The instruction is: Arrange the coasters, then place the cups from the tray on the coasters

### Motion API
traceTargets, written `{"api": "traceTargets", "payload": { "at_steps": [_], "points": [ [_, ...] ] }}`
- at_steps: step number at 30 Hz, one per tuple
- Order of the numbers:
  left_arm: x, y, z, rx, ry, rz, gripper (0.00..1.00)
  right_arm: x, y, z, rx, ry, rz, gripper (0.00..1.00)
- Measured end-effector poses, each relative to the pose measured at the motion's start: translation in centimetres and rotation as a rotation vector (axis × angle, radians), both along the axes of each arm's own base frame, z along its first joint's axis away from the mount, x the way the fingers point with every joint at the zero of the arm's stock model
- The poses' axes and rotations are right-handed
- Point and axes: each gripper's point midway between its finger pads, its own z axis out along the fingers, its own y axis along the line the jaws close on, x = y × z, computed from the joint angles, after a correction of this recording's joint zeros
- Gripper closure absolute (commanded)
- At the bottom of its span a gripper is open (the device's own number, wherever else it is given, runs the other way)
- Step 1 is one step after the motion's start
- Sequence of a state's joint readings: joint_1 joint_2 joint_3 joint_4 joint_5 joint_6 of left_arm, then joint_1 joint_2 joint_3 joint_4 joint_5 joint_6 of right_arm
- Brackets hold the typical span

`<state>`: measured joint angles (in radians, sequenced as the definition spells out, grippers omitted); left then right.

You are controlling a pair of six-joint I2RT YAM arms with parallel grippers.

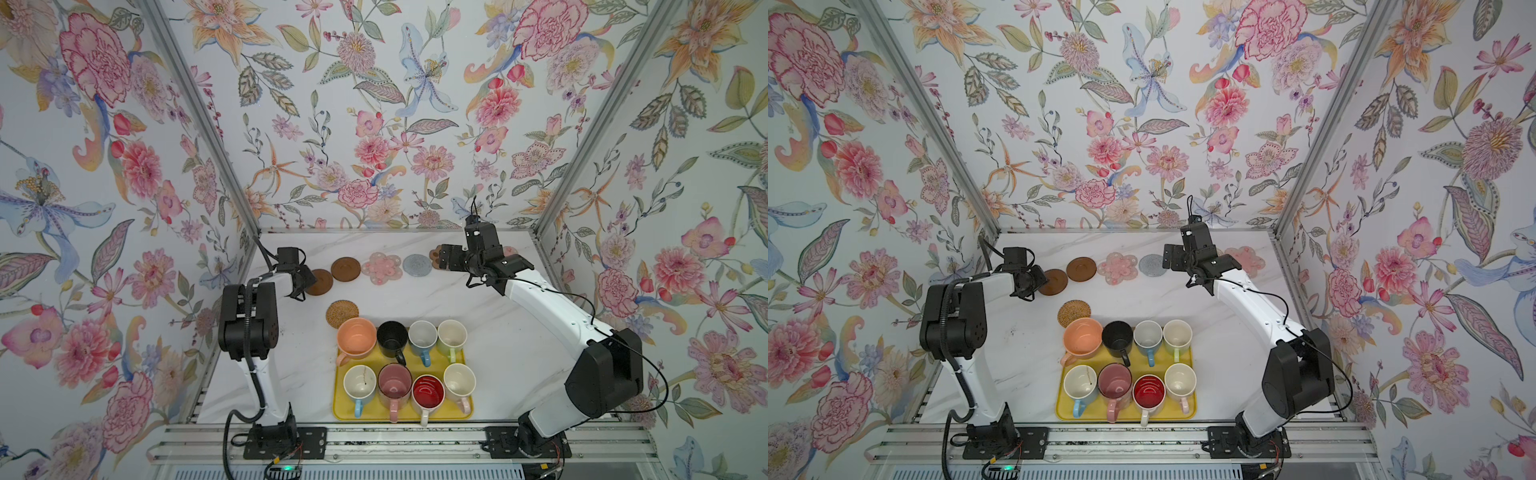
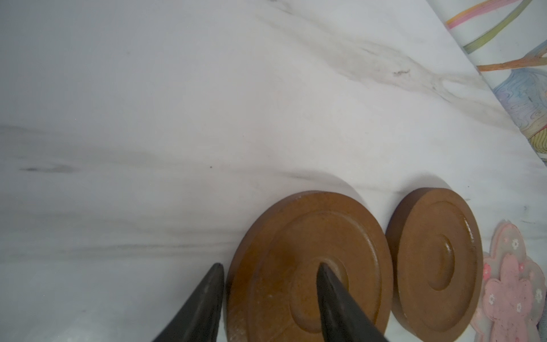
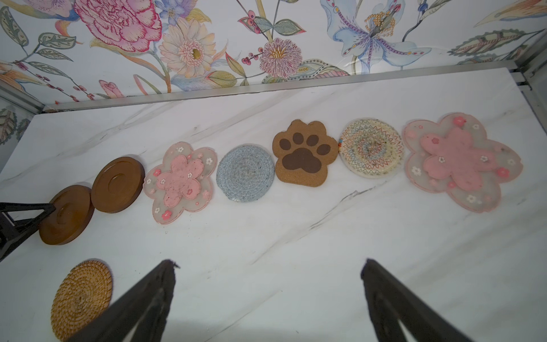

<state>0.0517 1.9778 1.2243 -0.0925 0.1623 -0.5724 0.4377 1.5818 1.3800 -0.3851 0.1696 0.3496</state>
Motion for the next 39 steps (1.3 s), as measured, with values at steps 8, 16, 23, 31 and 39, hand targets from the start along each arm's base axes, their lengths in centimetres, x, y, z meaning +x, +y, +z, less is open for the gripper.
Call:
{"api": "traceTargets", "payload": {
  "at_steps": [8, 16, 23, 31, 39],
  "points": [
    [-4.4, -2.0, 7.2, 0.021, -0.089, -0.062, 0.43, 0.1, 0.0, -0.4, -0.005, 0.01, 0.0, 0.01],
    [-9.0, -8.3, 7.2, -0.003, -0.049, -0.212, 0.42, 0.2, 0.3, -0.9, -0.005, 0.025, 0.007, 0.01],
    [-9.6, -10.1, 5.8, -0.035, -0.013, -0.239, 0.43, 0.1, 0.5, -0.9, 0.007, 0.029, 0.013, 0.01],
    [-10.6, -11.8, 1.6, -0.059, 0.088, -0.262, 0.43, 0.1, 0.5, -1.0, 0.008, 0.029, 0.013, 0.01],
    [-10.5, -12.6, -0.1, -0.086, 0.109, -0.26, 0.44, 0.1, 0.5, -1.0, 0.008, 0.03, 0.013, 0.01]
  ]
}}
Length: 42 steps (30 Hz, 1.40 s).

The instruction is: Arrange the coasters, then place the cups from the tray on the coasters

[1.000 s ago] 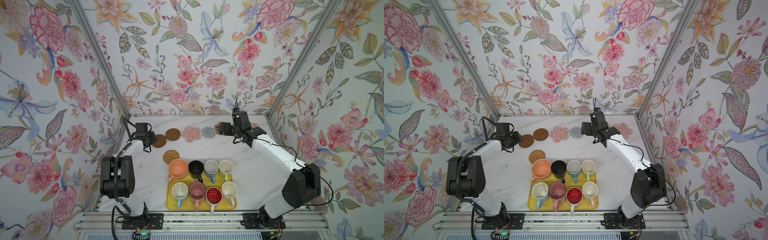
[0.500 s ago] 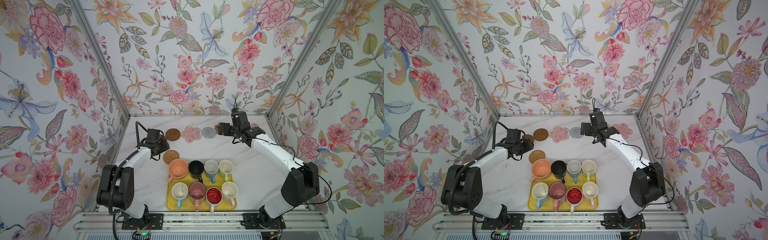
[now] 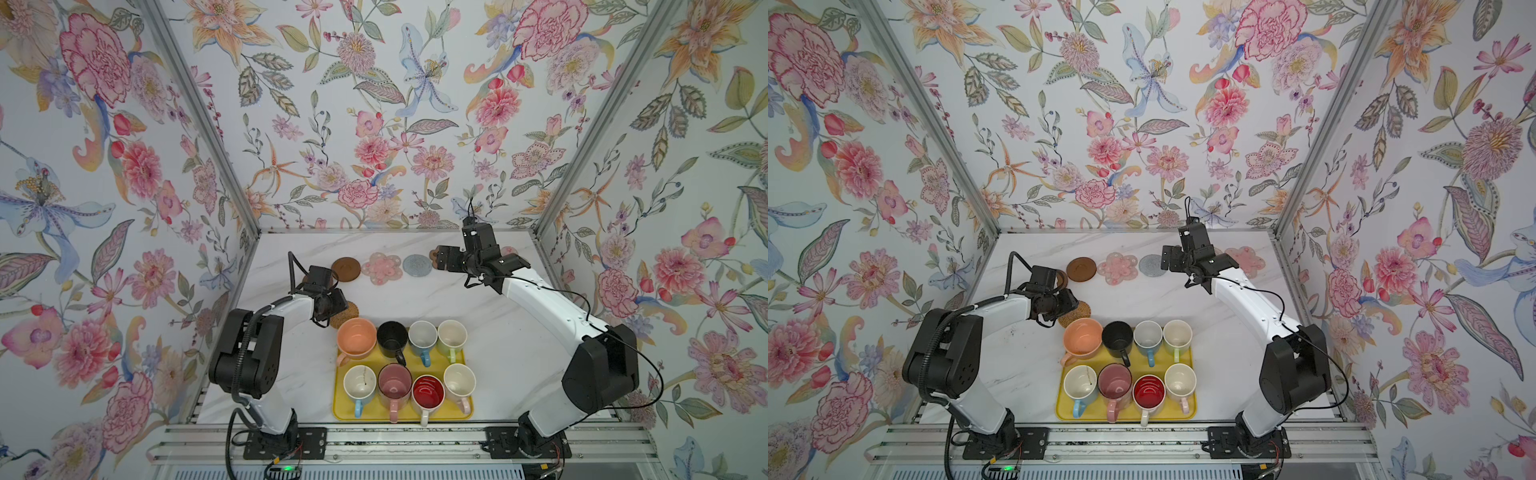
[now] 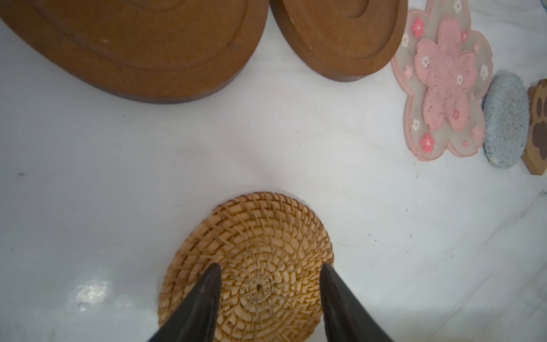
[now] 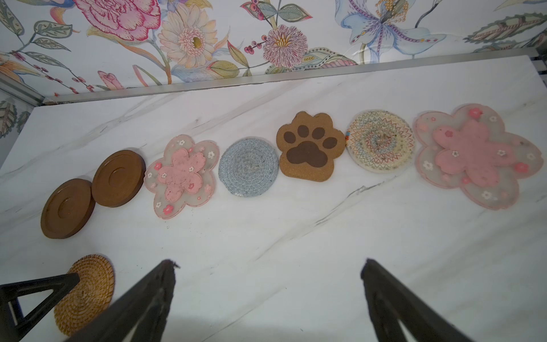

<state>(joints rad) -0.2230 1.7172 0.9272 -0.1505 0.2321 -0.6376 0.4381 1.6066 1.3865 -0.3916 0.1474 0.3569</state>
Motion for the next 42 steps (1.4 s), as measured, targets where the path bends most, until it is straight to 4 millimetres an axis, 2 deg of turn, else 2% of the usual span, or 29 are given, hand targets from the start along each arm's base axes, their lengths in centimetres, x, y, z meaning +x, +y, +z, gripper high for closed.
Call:
{"api": "traceTargets", "payload": {
  "at_steps": [10, 16, 19, 24, 29, 35, 38, 42],
  "points": [
    [0.6, 0.1, -0.3, 0.003, -0.016, 0.019, 0.46, 0.0, 0.0, 0.0, 0.0, 0.0, 0.0, 0.01],
    [0.6, 1.1, -0.3, 0.046, -0.028, 0.049, 0.46, 0.0, 0.0, 0.0, 0.0, 0.0, 0.0, 0.01],
    [0.0, 2.8, -0.4, 0.077, -0.024, 0.089, 0.46, 0.0, 0.0, 0.0, 0.001, 0.0, 0.0, 0.01],
    [-2.0, 7.4, -0.6, 0.138, 0.013, 0.185, 0.47, 0.0, 0.0, 0.0, 0.001, 0.0, 0.0, 0.01],
    [-3.8, 11.1, -0.7, 0.19, 0.046, 0.262, 0.47, 0.0, 0.0, 0.0, 0.001, 0.0, 0.0, 0.01],
    [-4.2, 15.0, -0.8, 0.222, 0.058, 0.352, 0.47, 0.0, 0.0, 0.0, 0.001, 0.0, 0.001, 0.01],
    [-4.2, 16.3, -0.7, 0.231, 0.059, 0.38, 0.47, 0.0, 0.0, 0.0, 0.001, 0.0, 0.0, 0.01],
    [-2.7, 17.1, 0.5, 0.239, 0.031, 0.39, 0.46, 0.0, 0.0, 0.0, 0.001, 0.0, 0.0, 0.01]
  ]
}}
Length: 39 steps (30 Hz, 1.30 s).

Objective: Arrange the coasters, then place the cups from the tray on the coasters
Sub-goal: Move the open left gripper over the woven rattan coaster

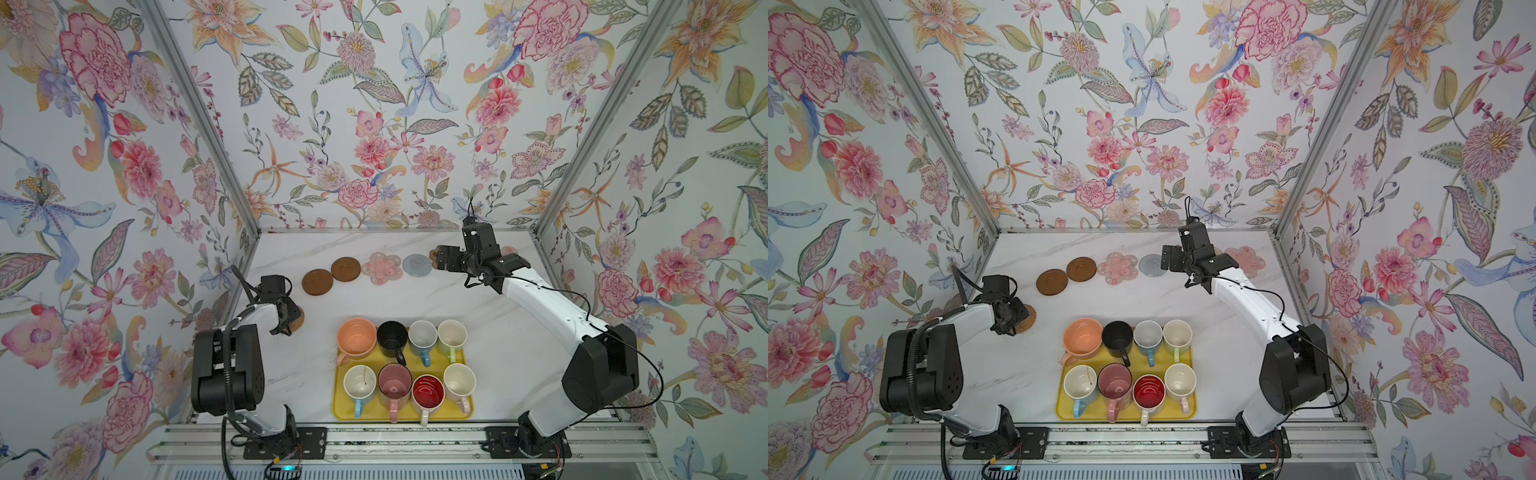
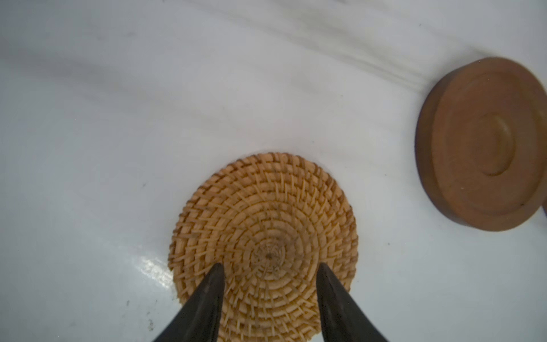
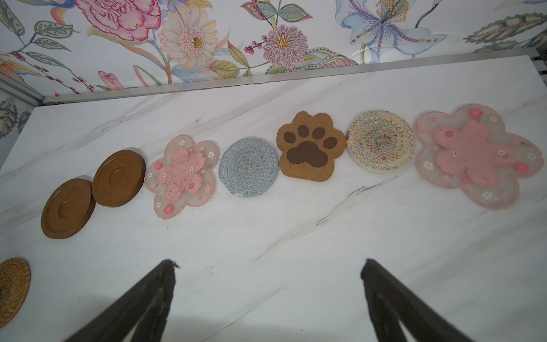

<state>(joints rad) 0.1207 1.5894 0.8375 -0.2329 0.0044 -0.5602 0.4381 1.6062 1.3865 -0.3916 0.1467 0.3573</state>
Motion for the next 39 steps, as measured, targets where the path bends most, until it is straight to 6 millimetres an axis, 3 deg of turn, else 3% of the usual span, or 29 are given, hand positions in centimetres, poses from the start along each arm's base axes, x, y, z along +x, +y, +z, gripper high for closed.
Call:
{"api": "traceTargets", "payload": {
  "at_steps": [4, 10, 13, 22, 39],
  "points": [
    [1.6, 0.1, 2.1, 0.008, -0.056, -0.016, 0.43, 0.0, 0.0, 0.0, 0.0, 0.0, 0.0, 0.01],
    [-0.5, 0.5, 4.9, 0.045, -0.069, 0.002, 0.43, 0.0, 0.0, 0.0, 0.0, 0.0, 0.001, 0.01],
    [-2.1, 0.5, 5.3, 0.053, -0.062, 0.007, 0.43, 0.0, 0.1, 0.0, 0.003, 0.0, 0.004, 0.01],
    [-5.5, -0.5, 2.3, 0.036, 0.05, -0.014, 0.37, 0.1, 0.5, 0.2, 0.019, -0.007, 0.018, 0.01],
    [-4.3, -1.6, -2.0, 0.001, 0.121, -0.045, 0.43, -0.2, 0.4, -0.4, 0.016, 0.003, 0.019, 0.01]
  ]
}}
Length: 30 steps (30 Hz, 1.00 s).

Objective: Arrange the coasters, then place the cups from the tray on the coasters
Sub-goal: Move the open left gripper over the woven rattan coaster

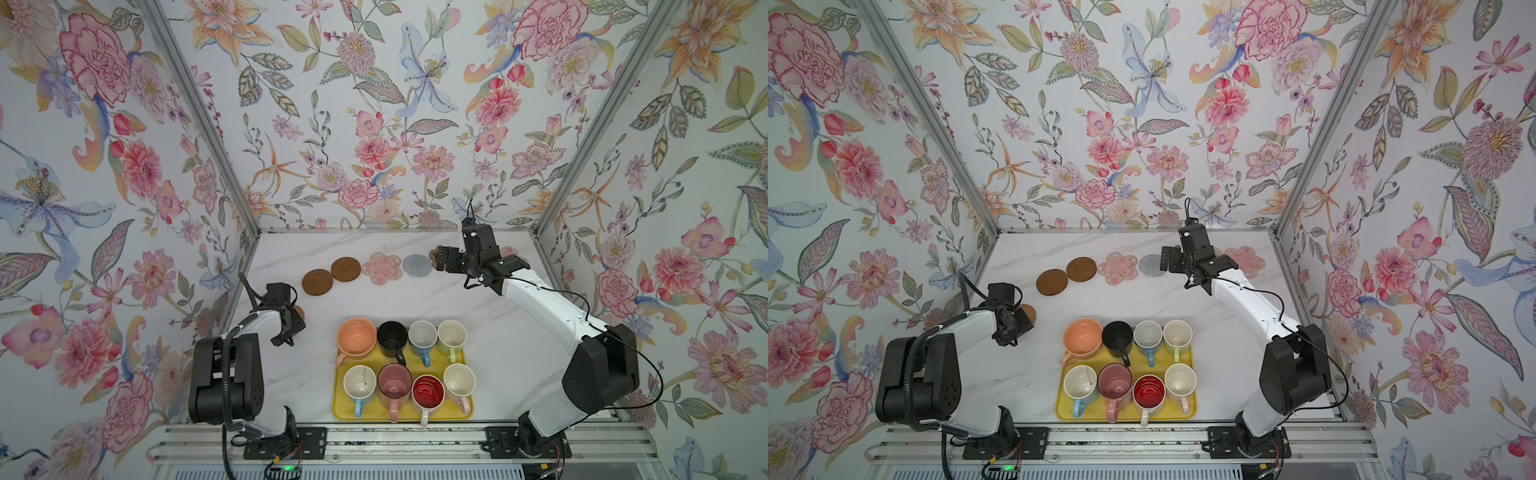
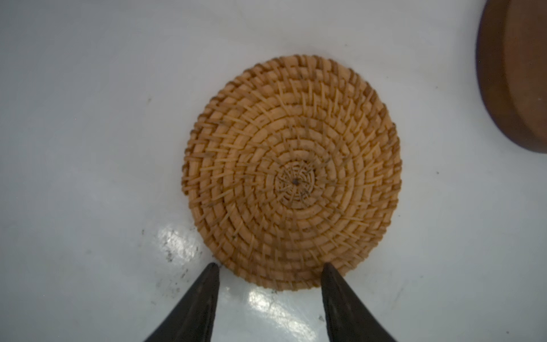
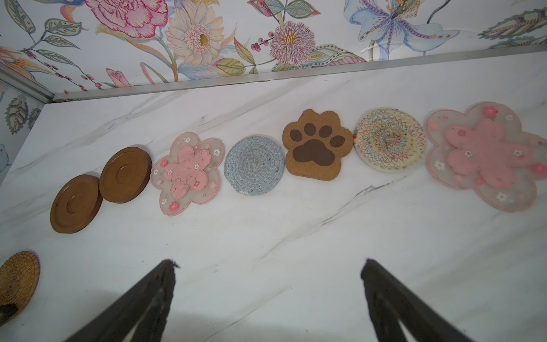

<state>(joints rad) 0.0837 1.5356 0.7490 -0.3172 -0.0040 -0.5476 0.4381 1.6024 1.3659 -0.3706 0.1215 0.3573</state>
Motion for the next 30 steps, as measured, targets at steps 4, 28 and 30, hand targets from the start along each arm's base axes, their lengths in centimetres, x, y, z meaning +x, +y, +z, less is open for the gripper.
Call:
{"api": "traceTargets", "payload": {
  "at_steps": [4, 28, 30],
  "points": [
    [1.5, 0.2, 0.0, 0.006, -0.02, 0.001, 0.43, -0.1, -0.1, -0.1, -0.003, 0.001, -0.002, 0.01],
    [7.7, 3.4, 0.1, 0.027, -0.104, 0.061, 0.44, -0.6, -1.3, 1.0, 0.0, -0.023, -0.026, 0.01],
    [8.1, 3.7, 0.2, 0.027, -0.11, 0.066, 0.44, -0.6, -1.3, 1.0, -0.002, -0.023, -0.028, 0.01]
  ]
}}
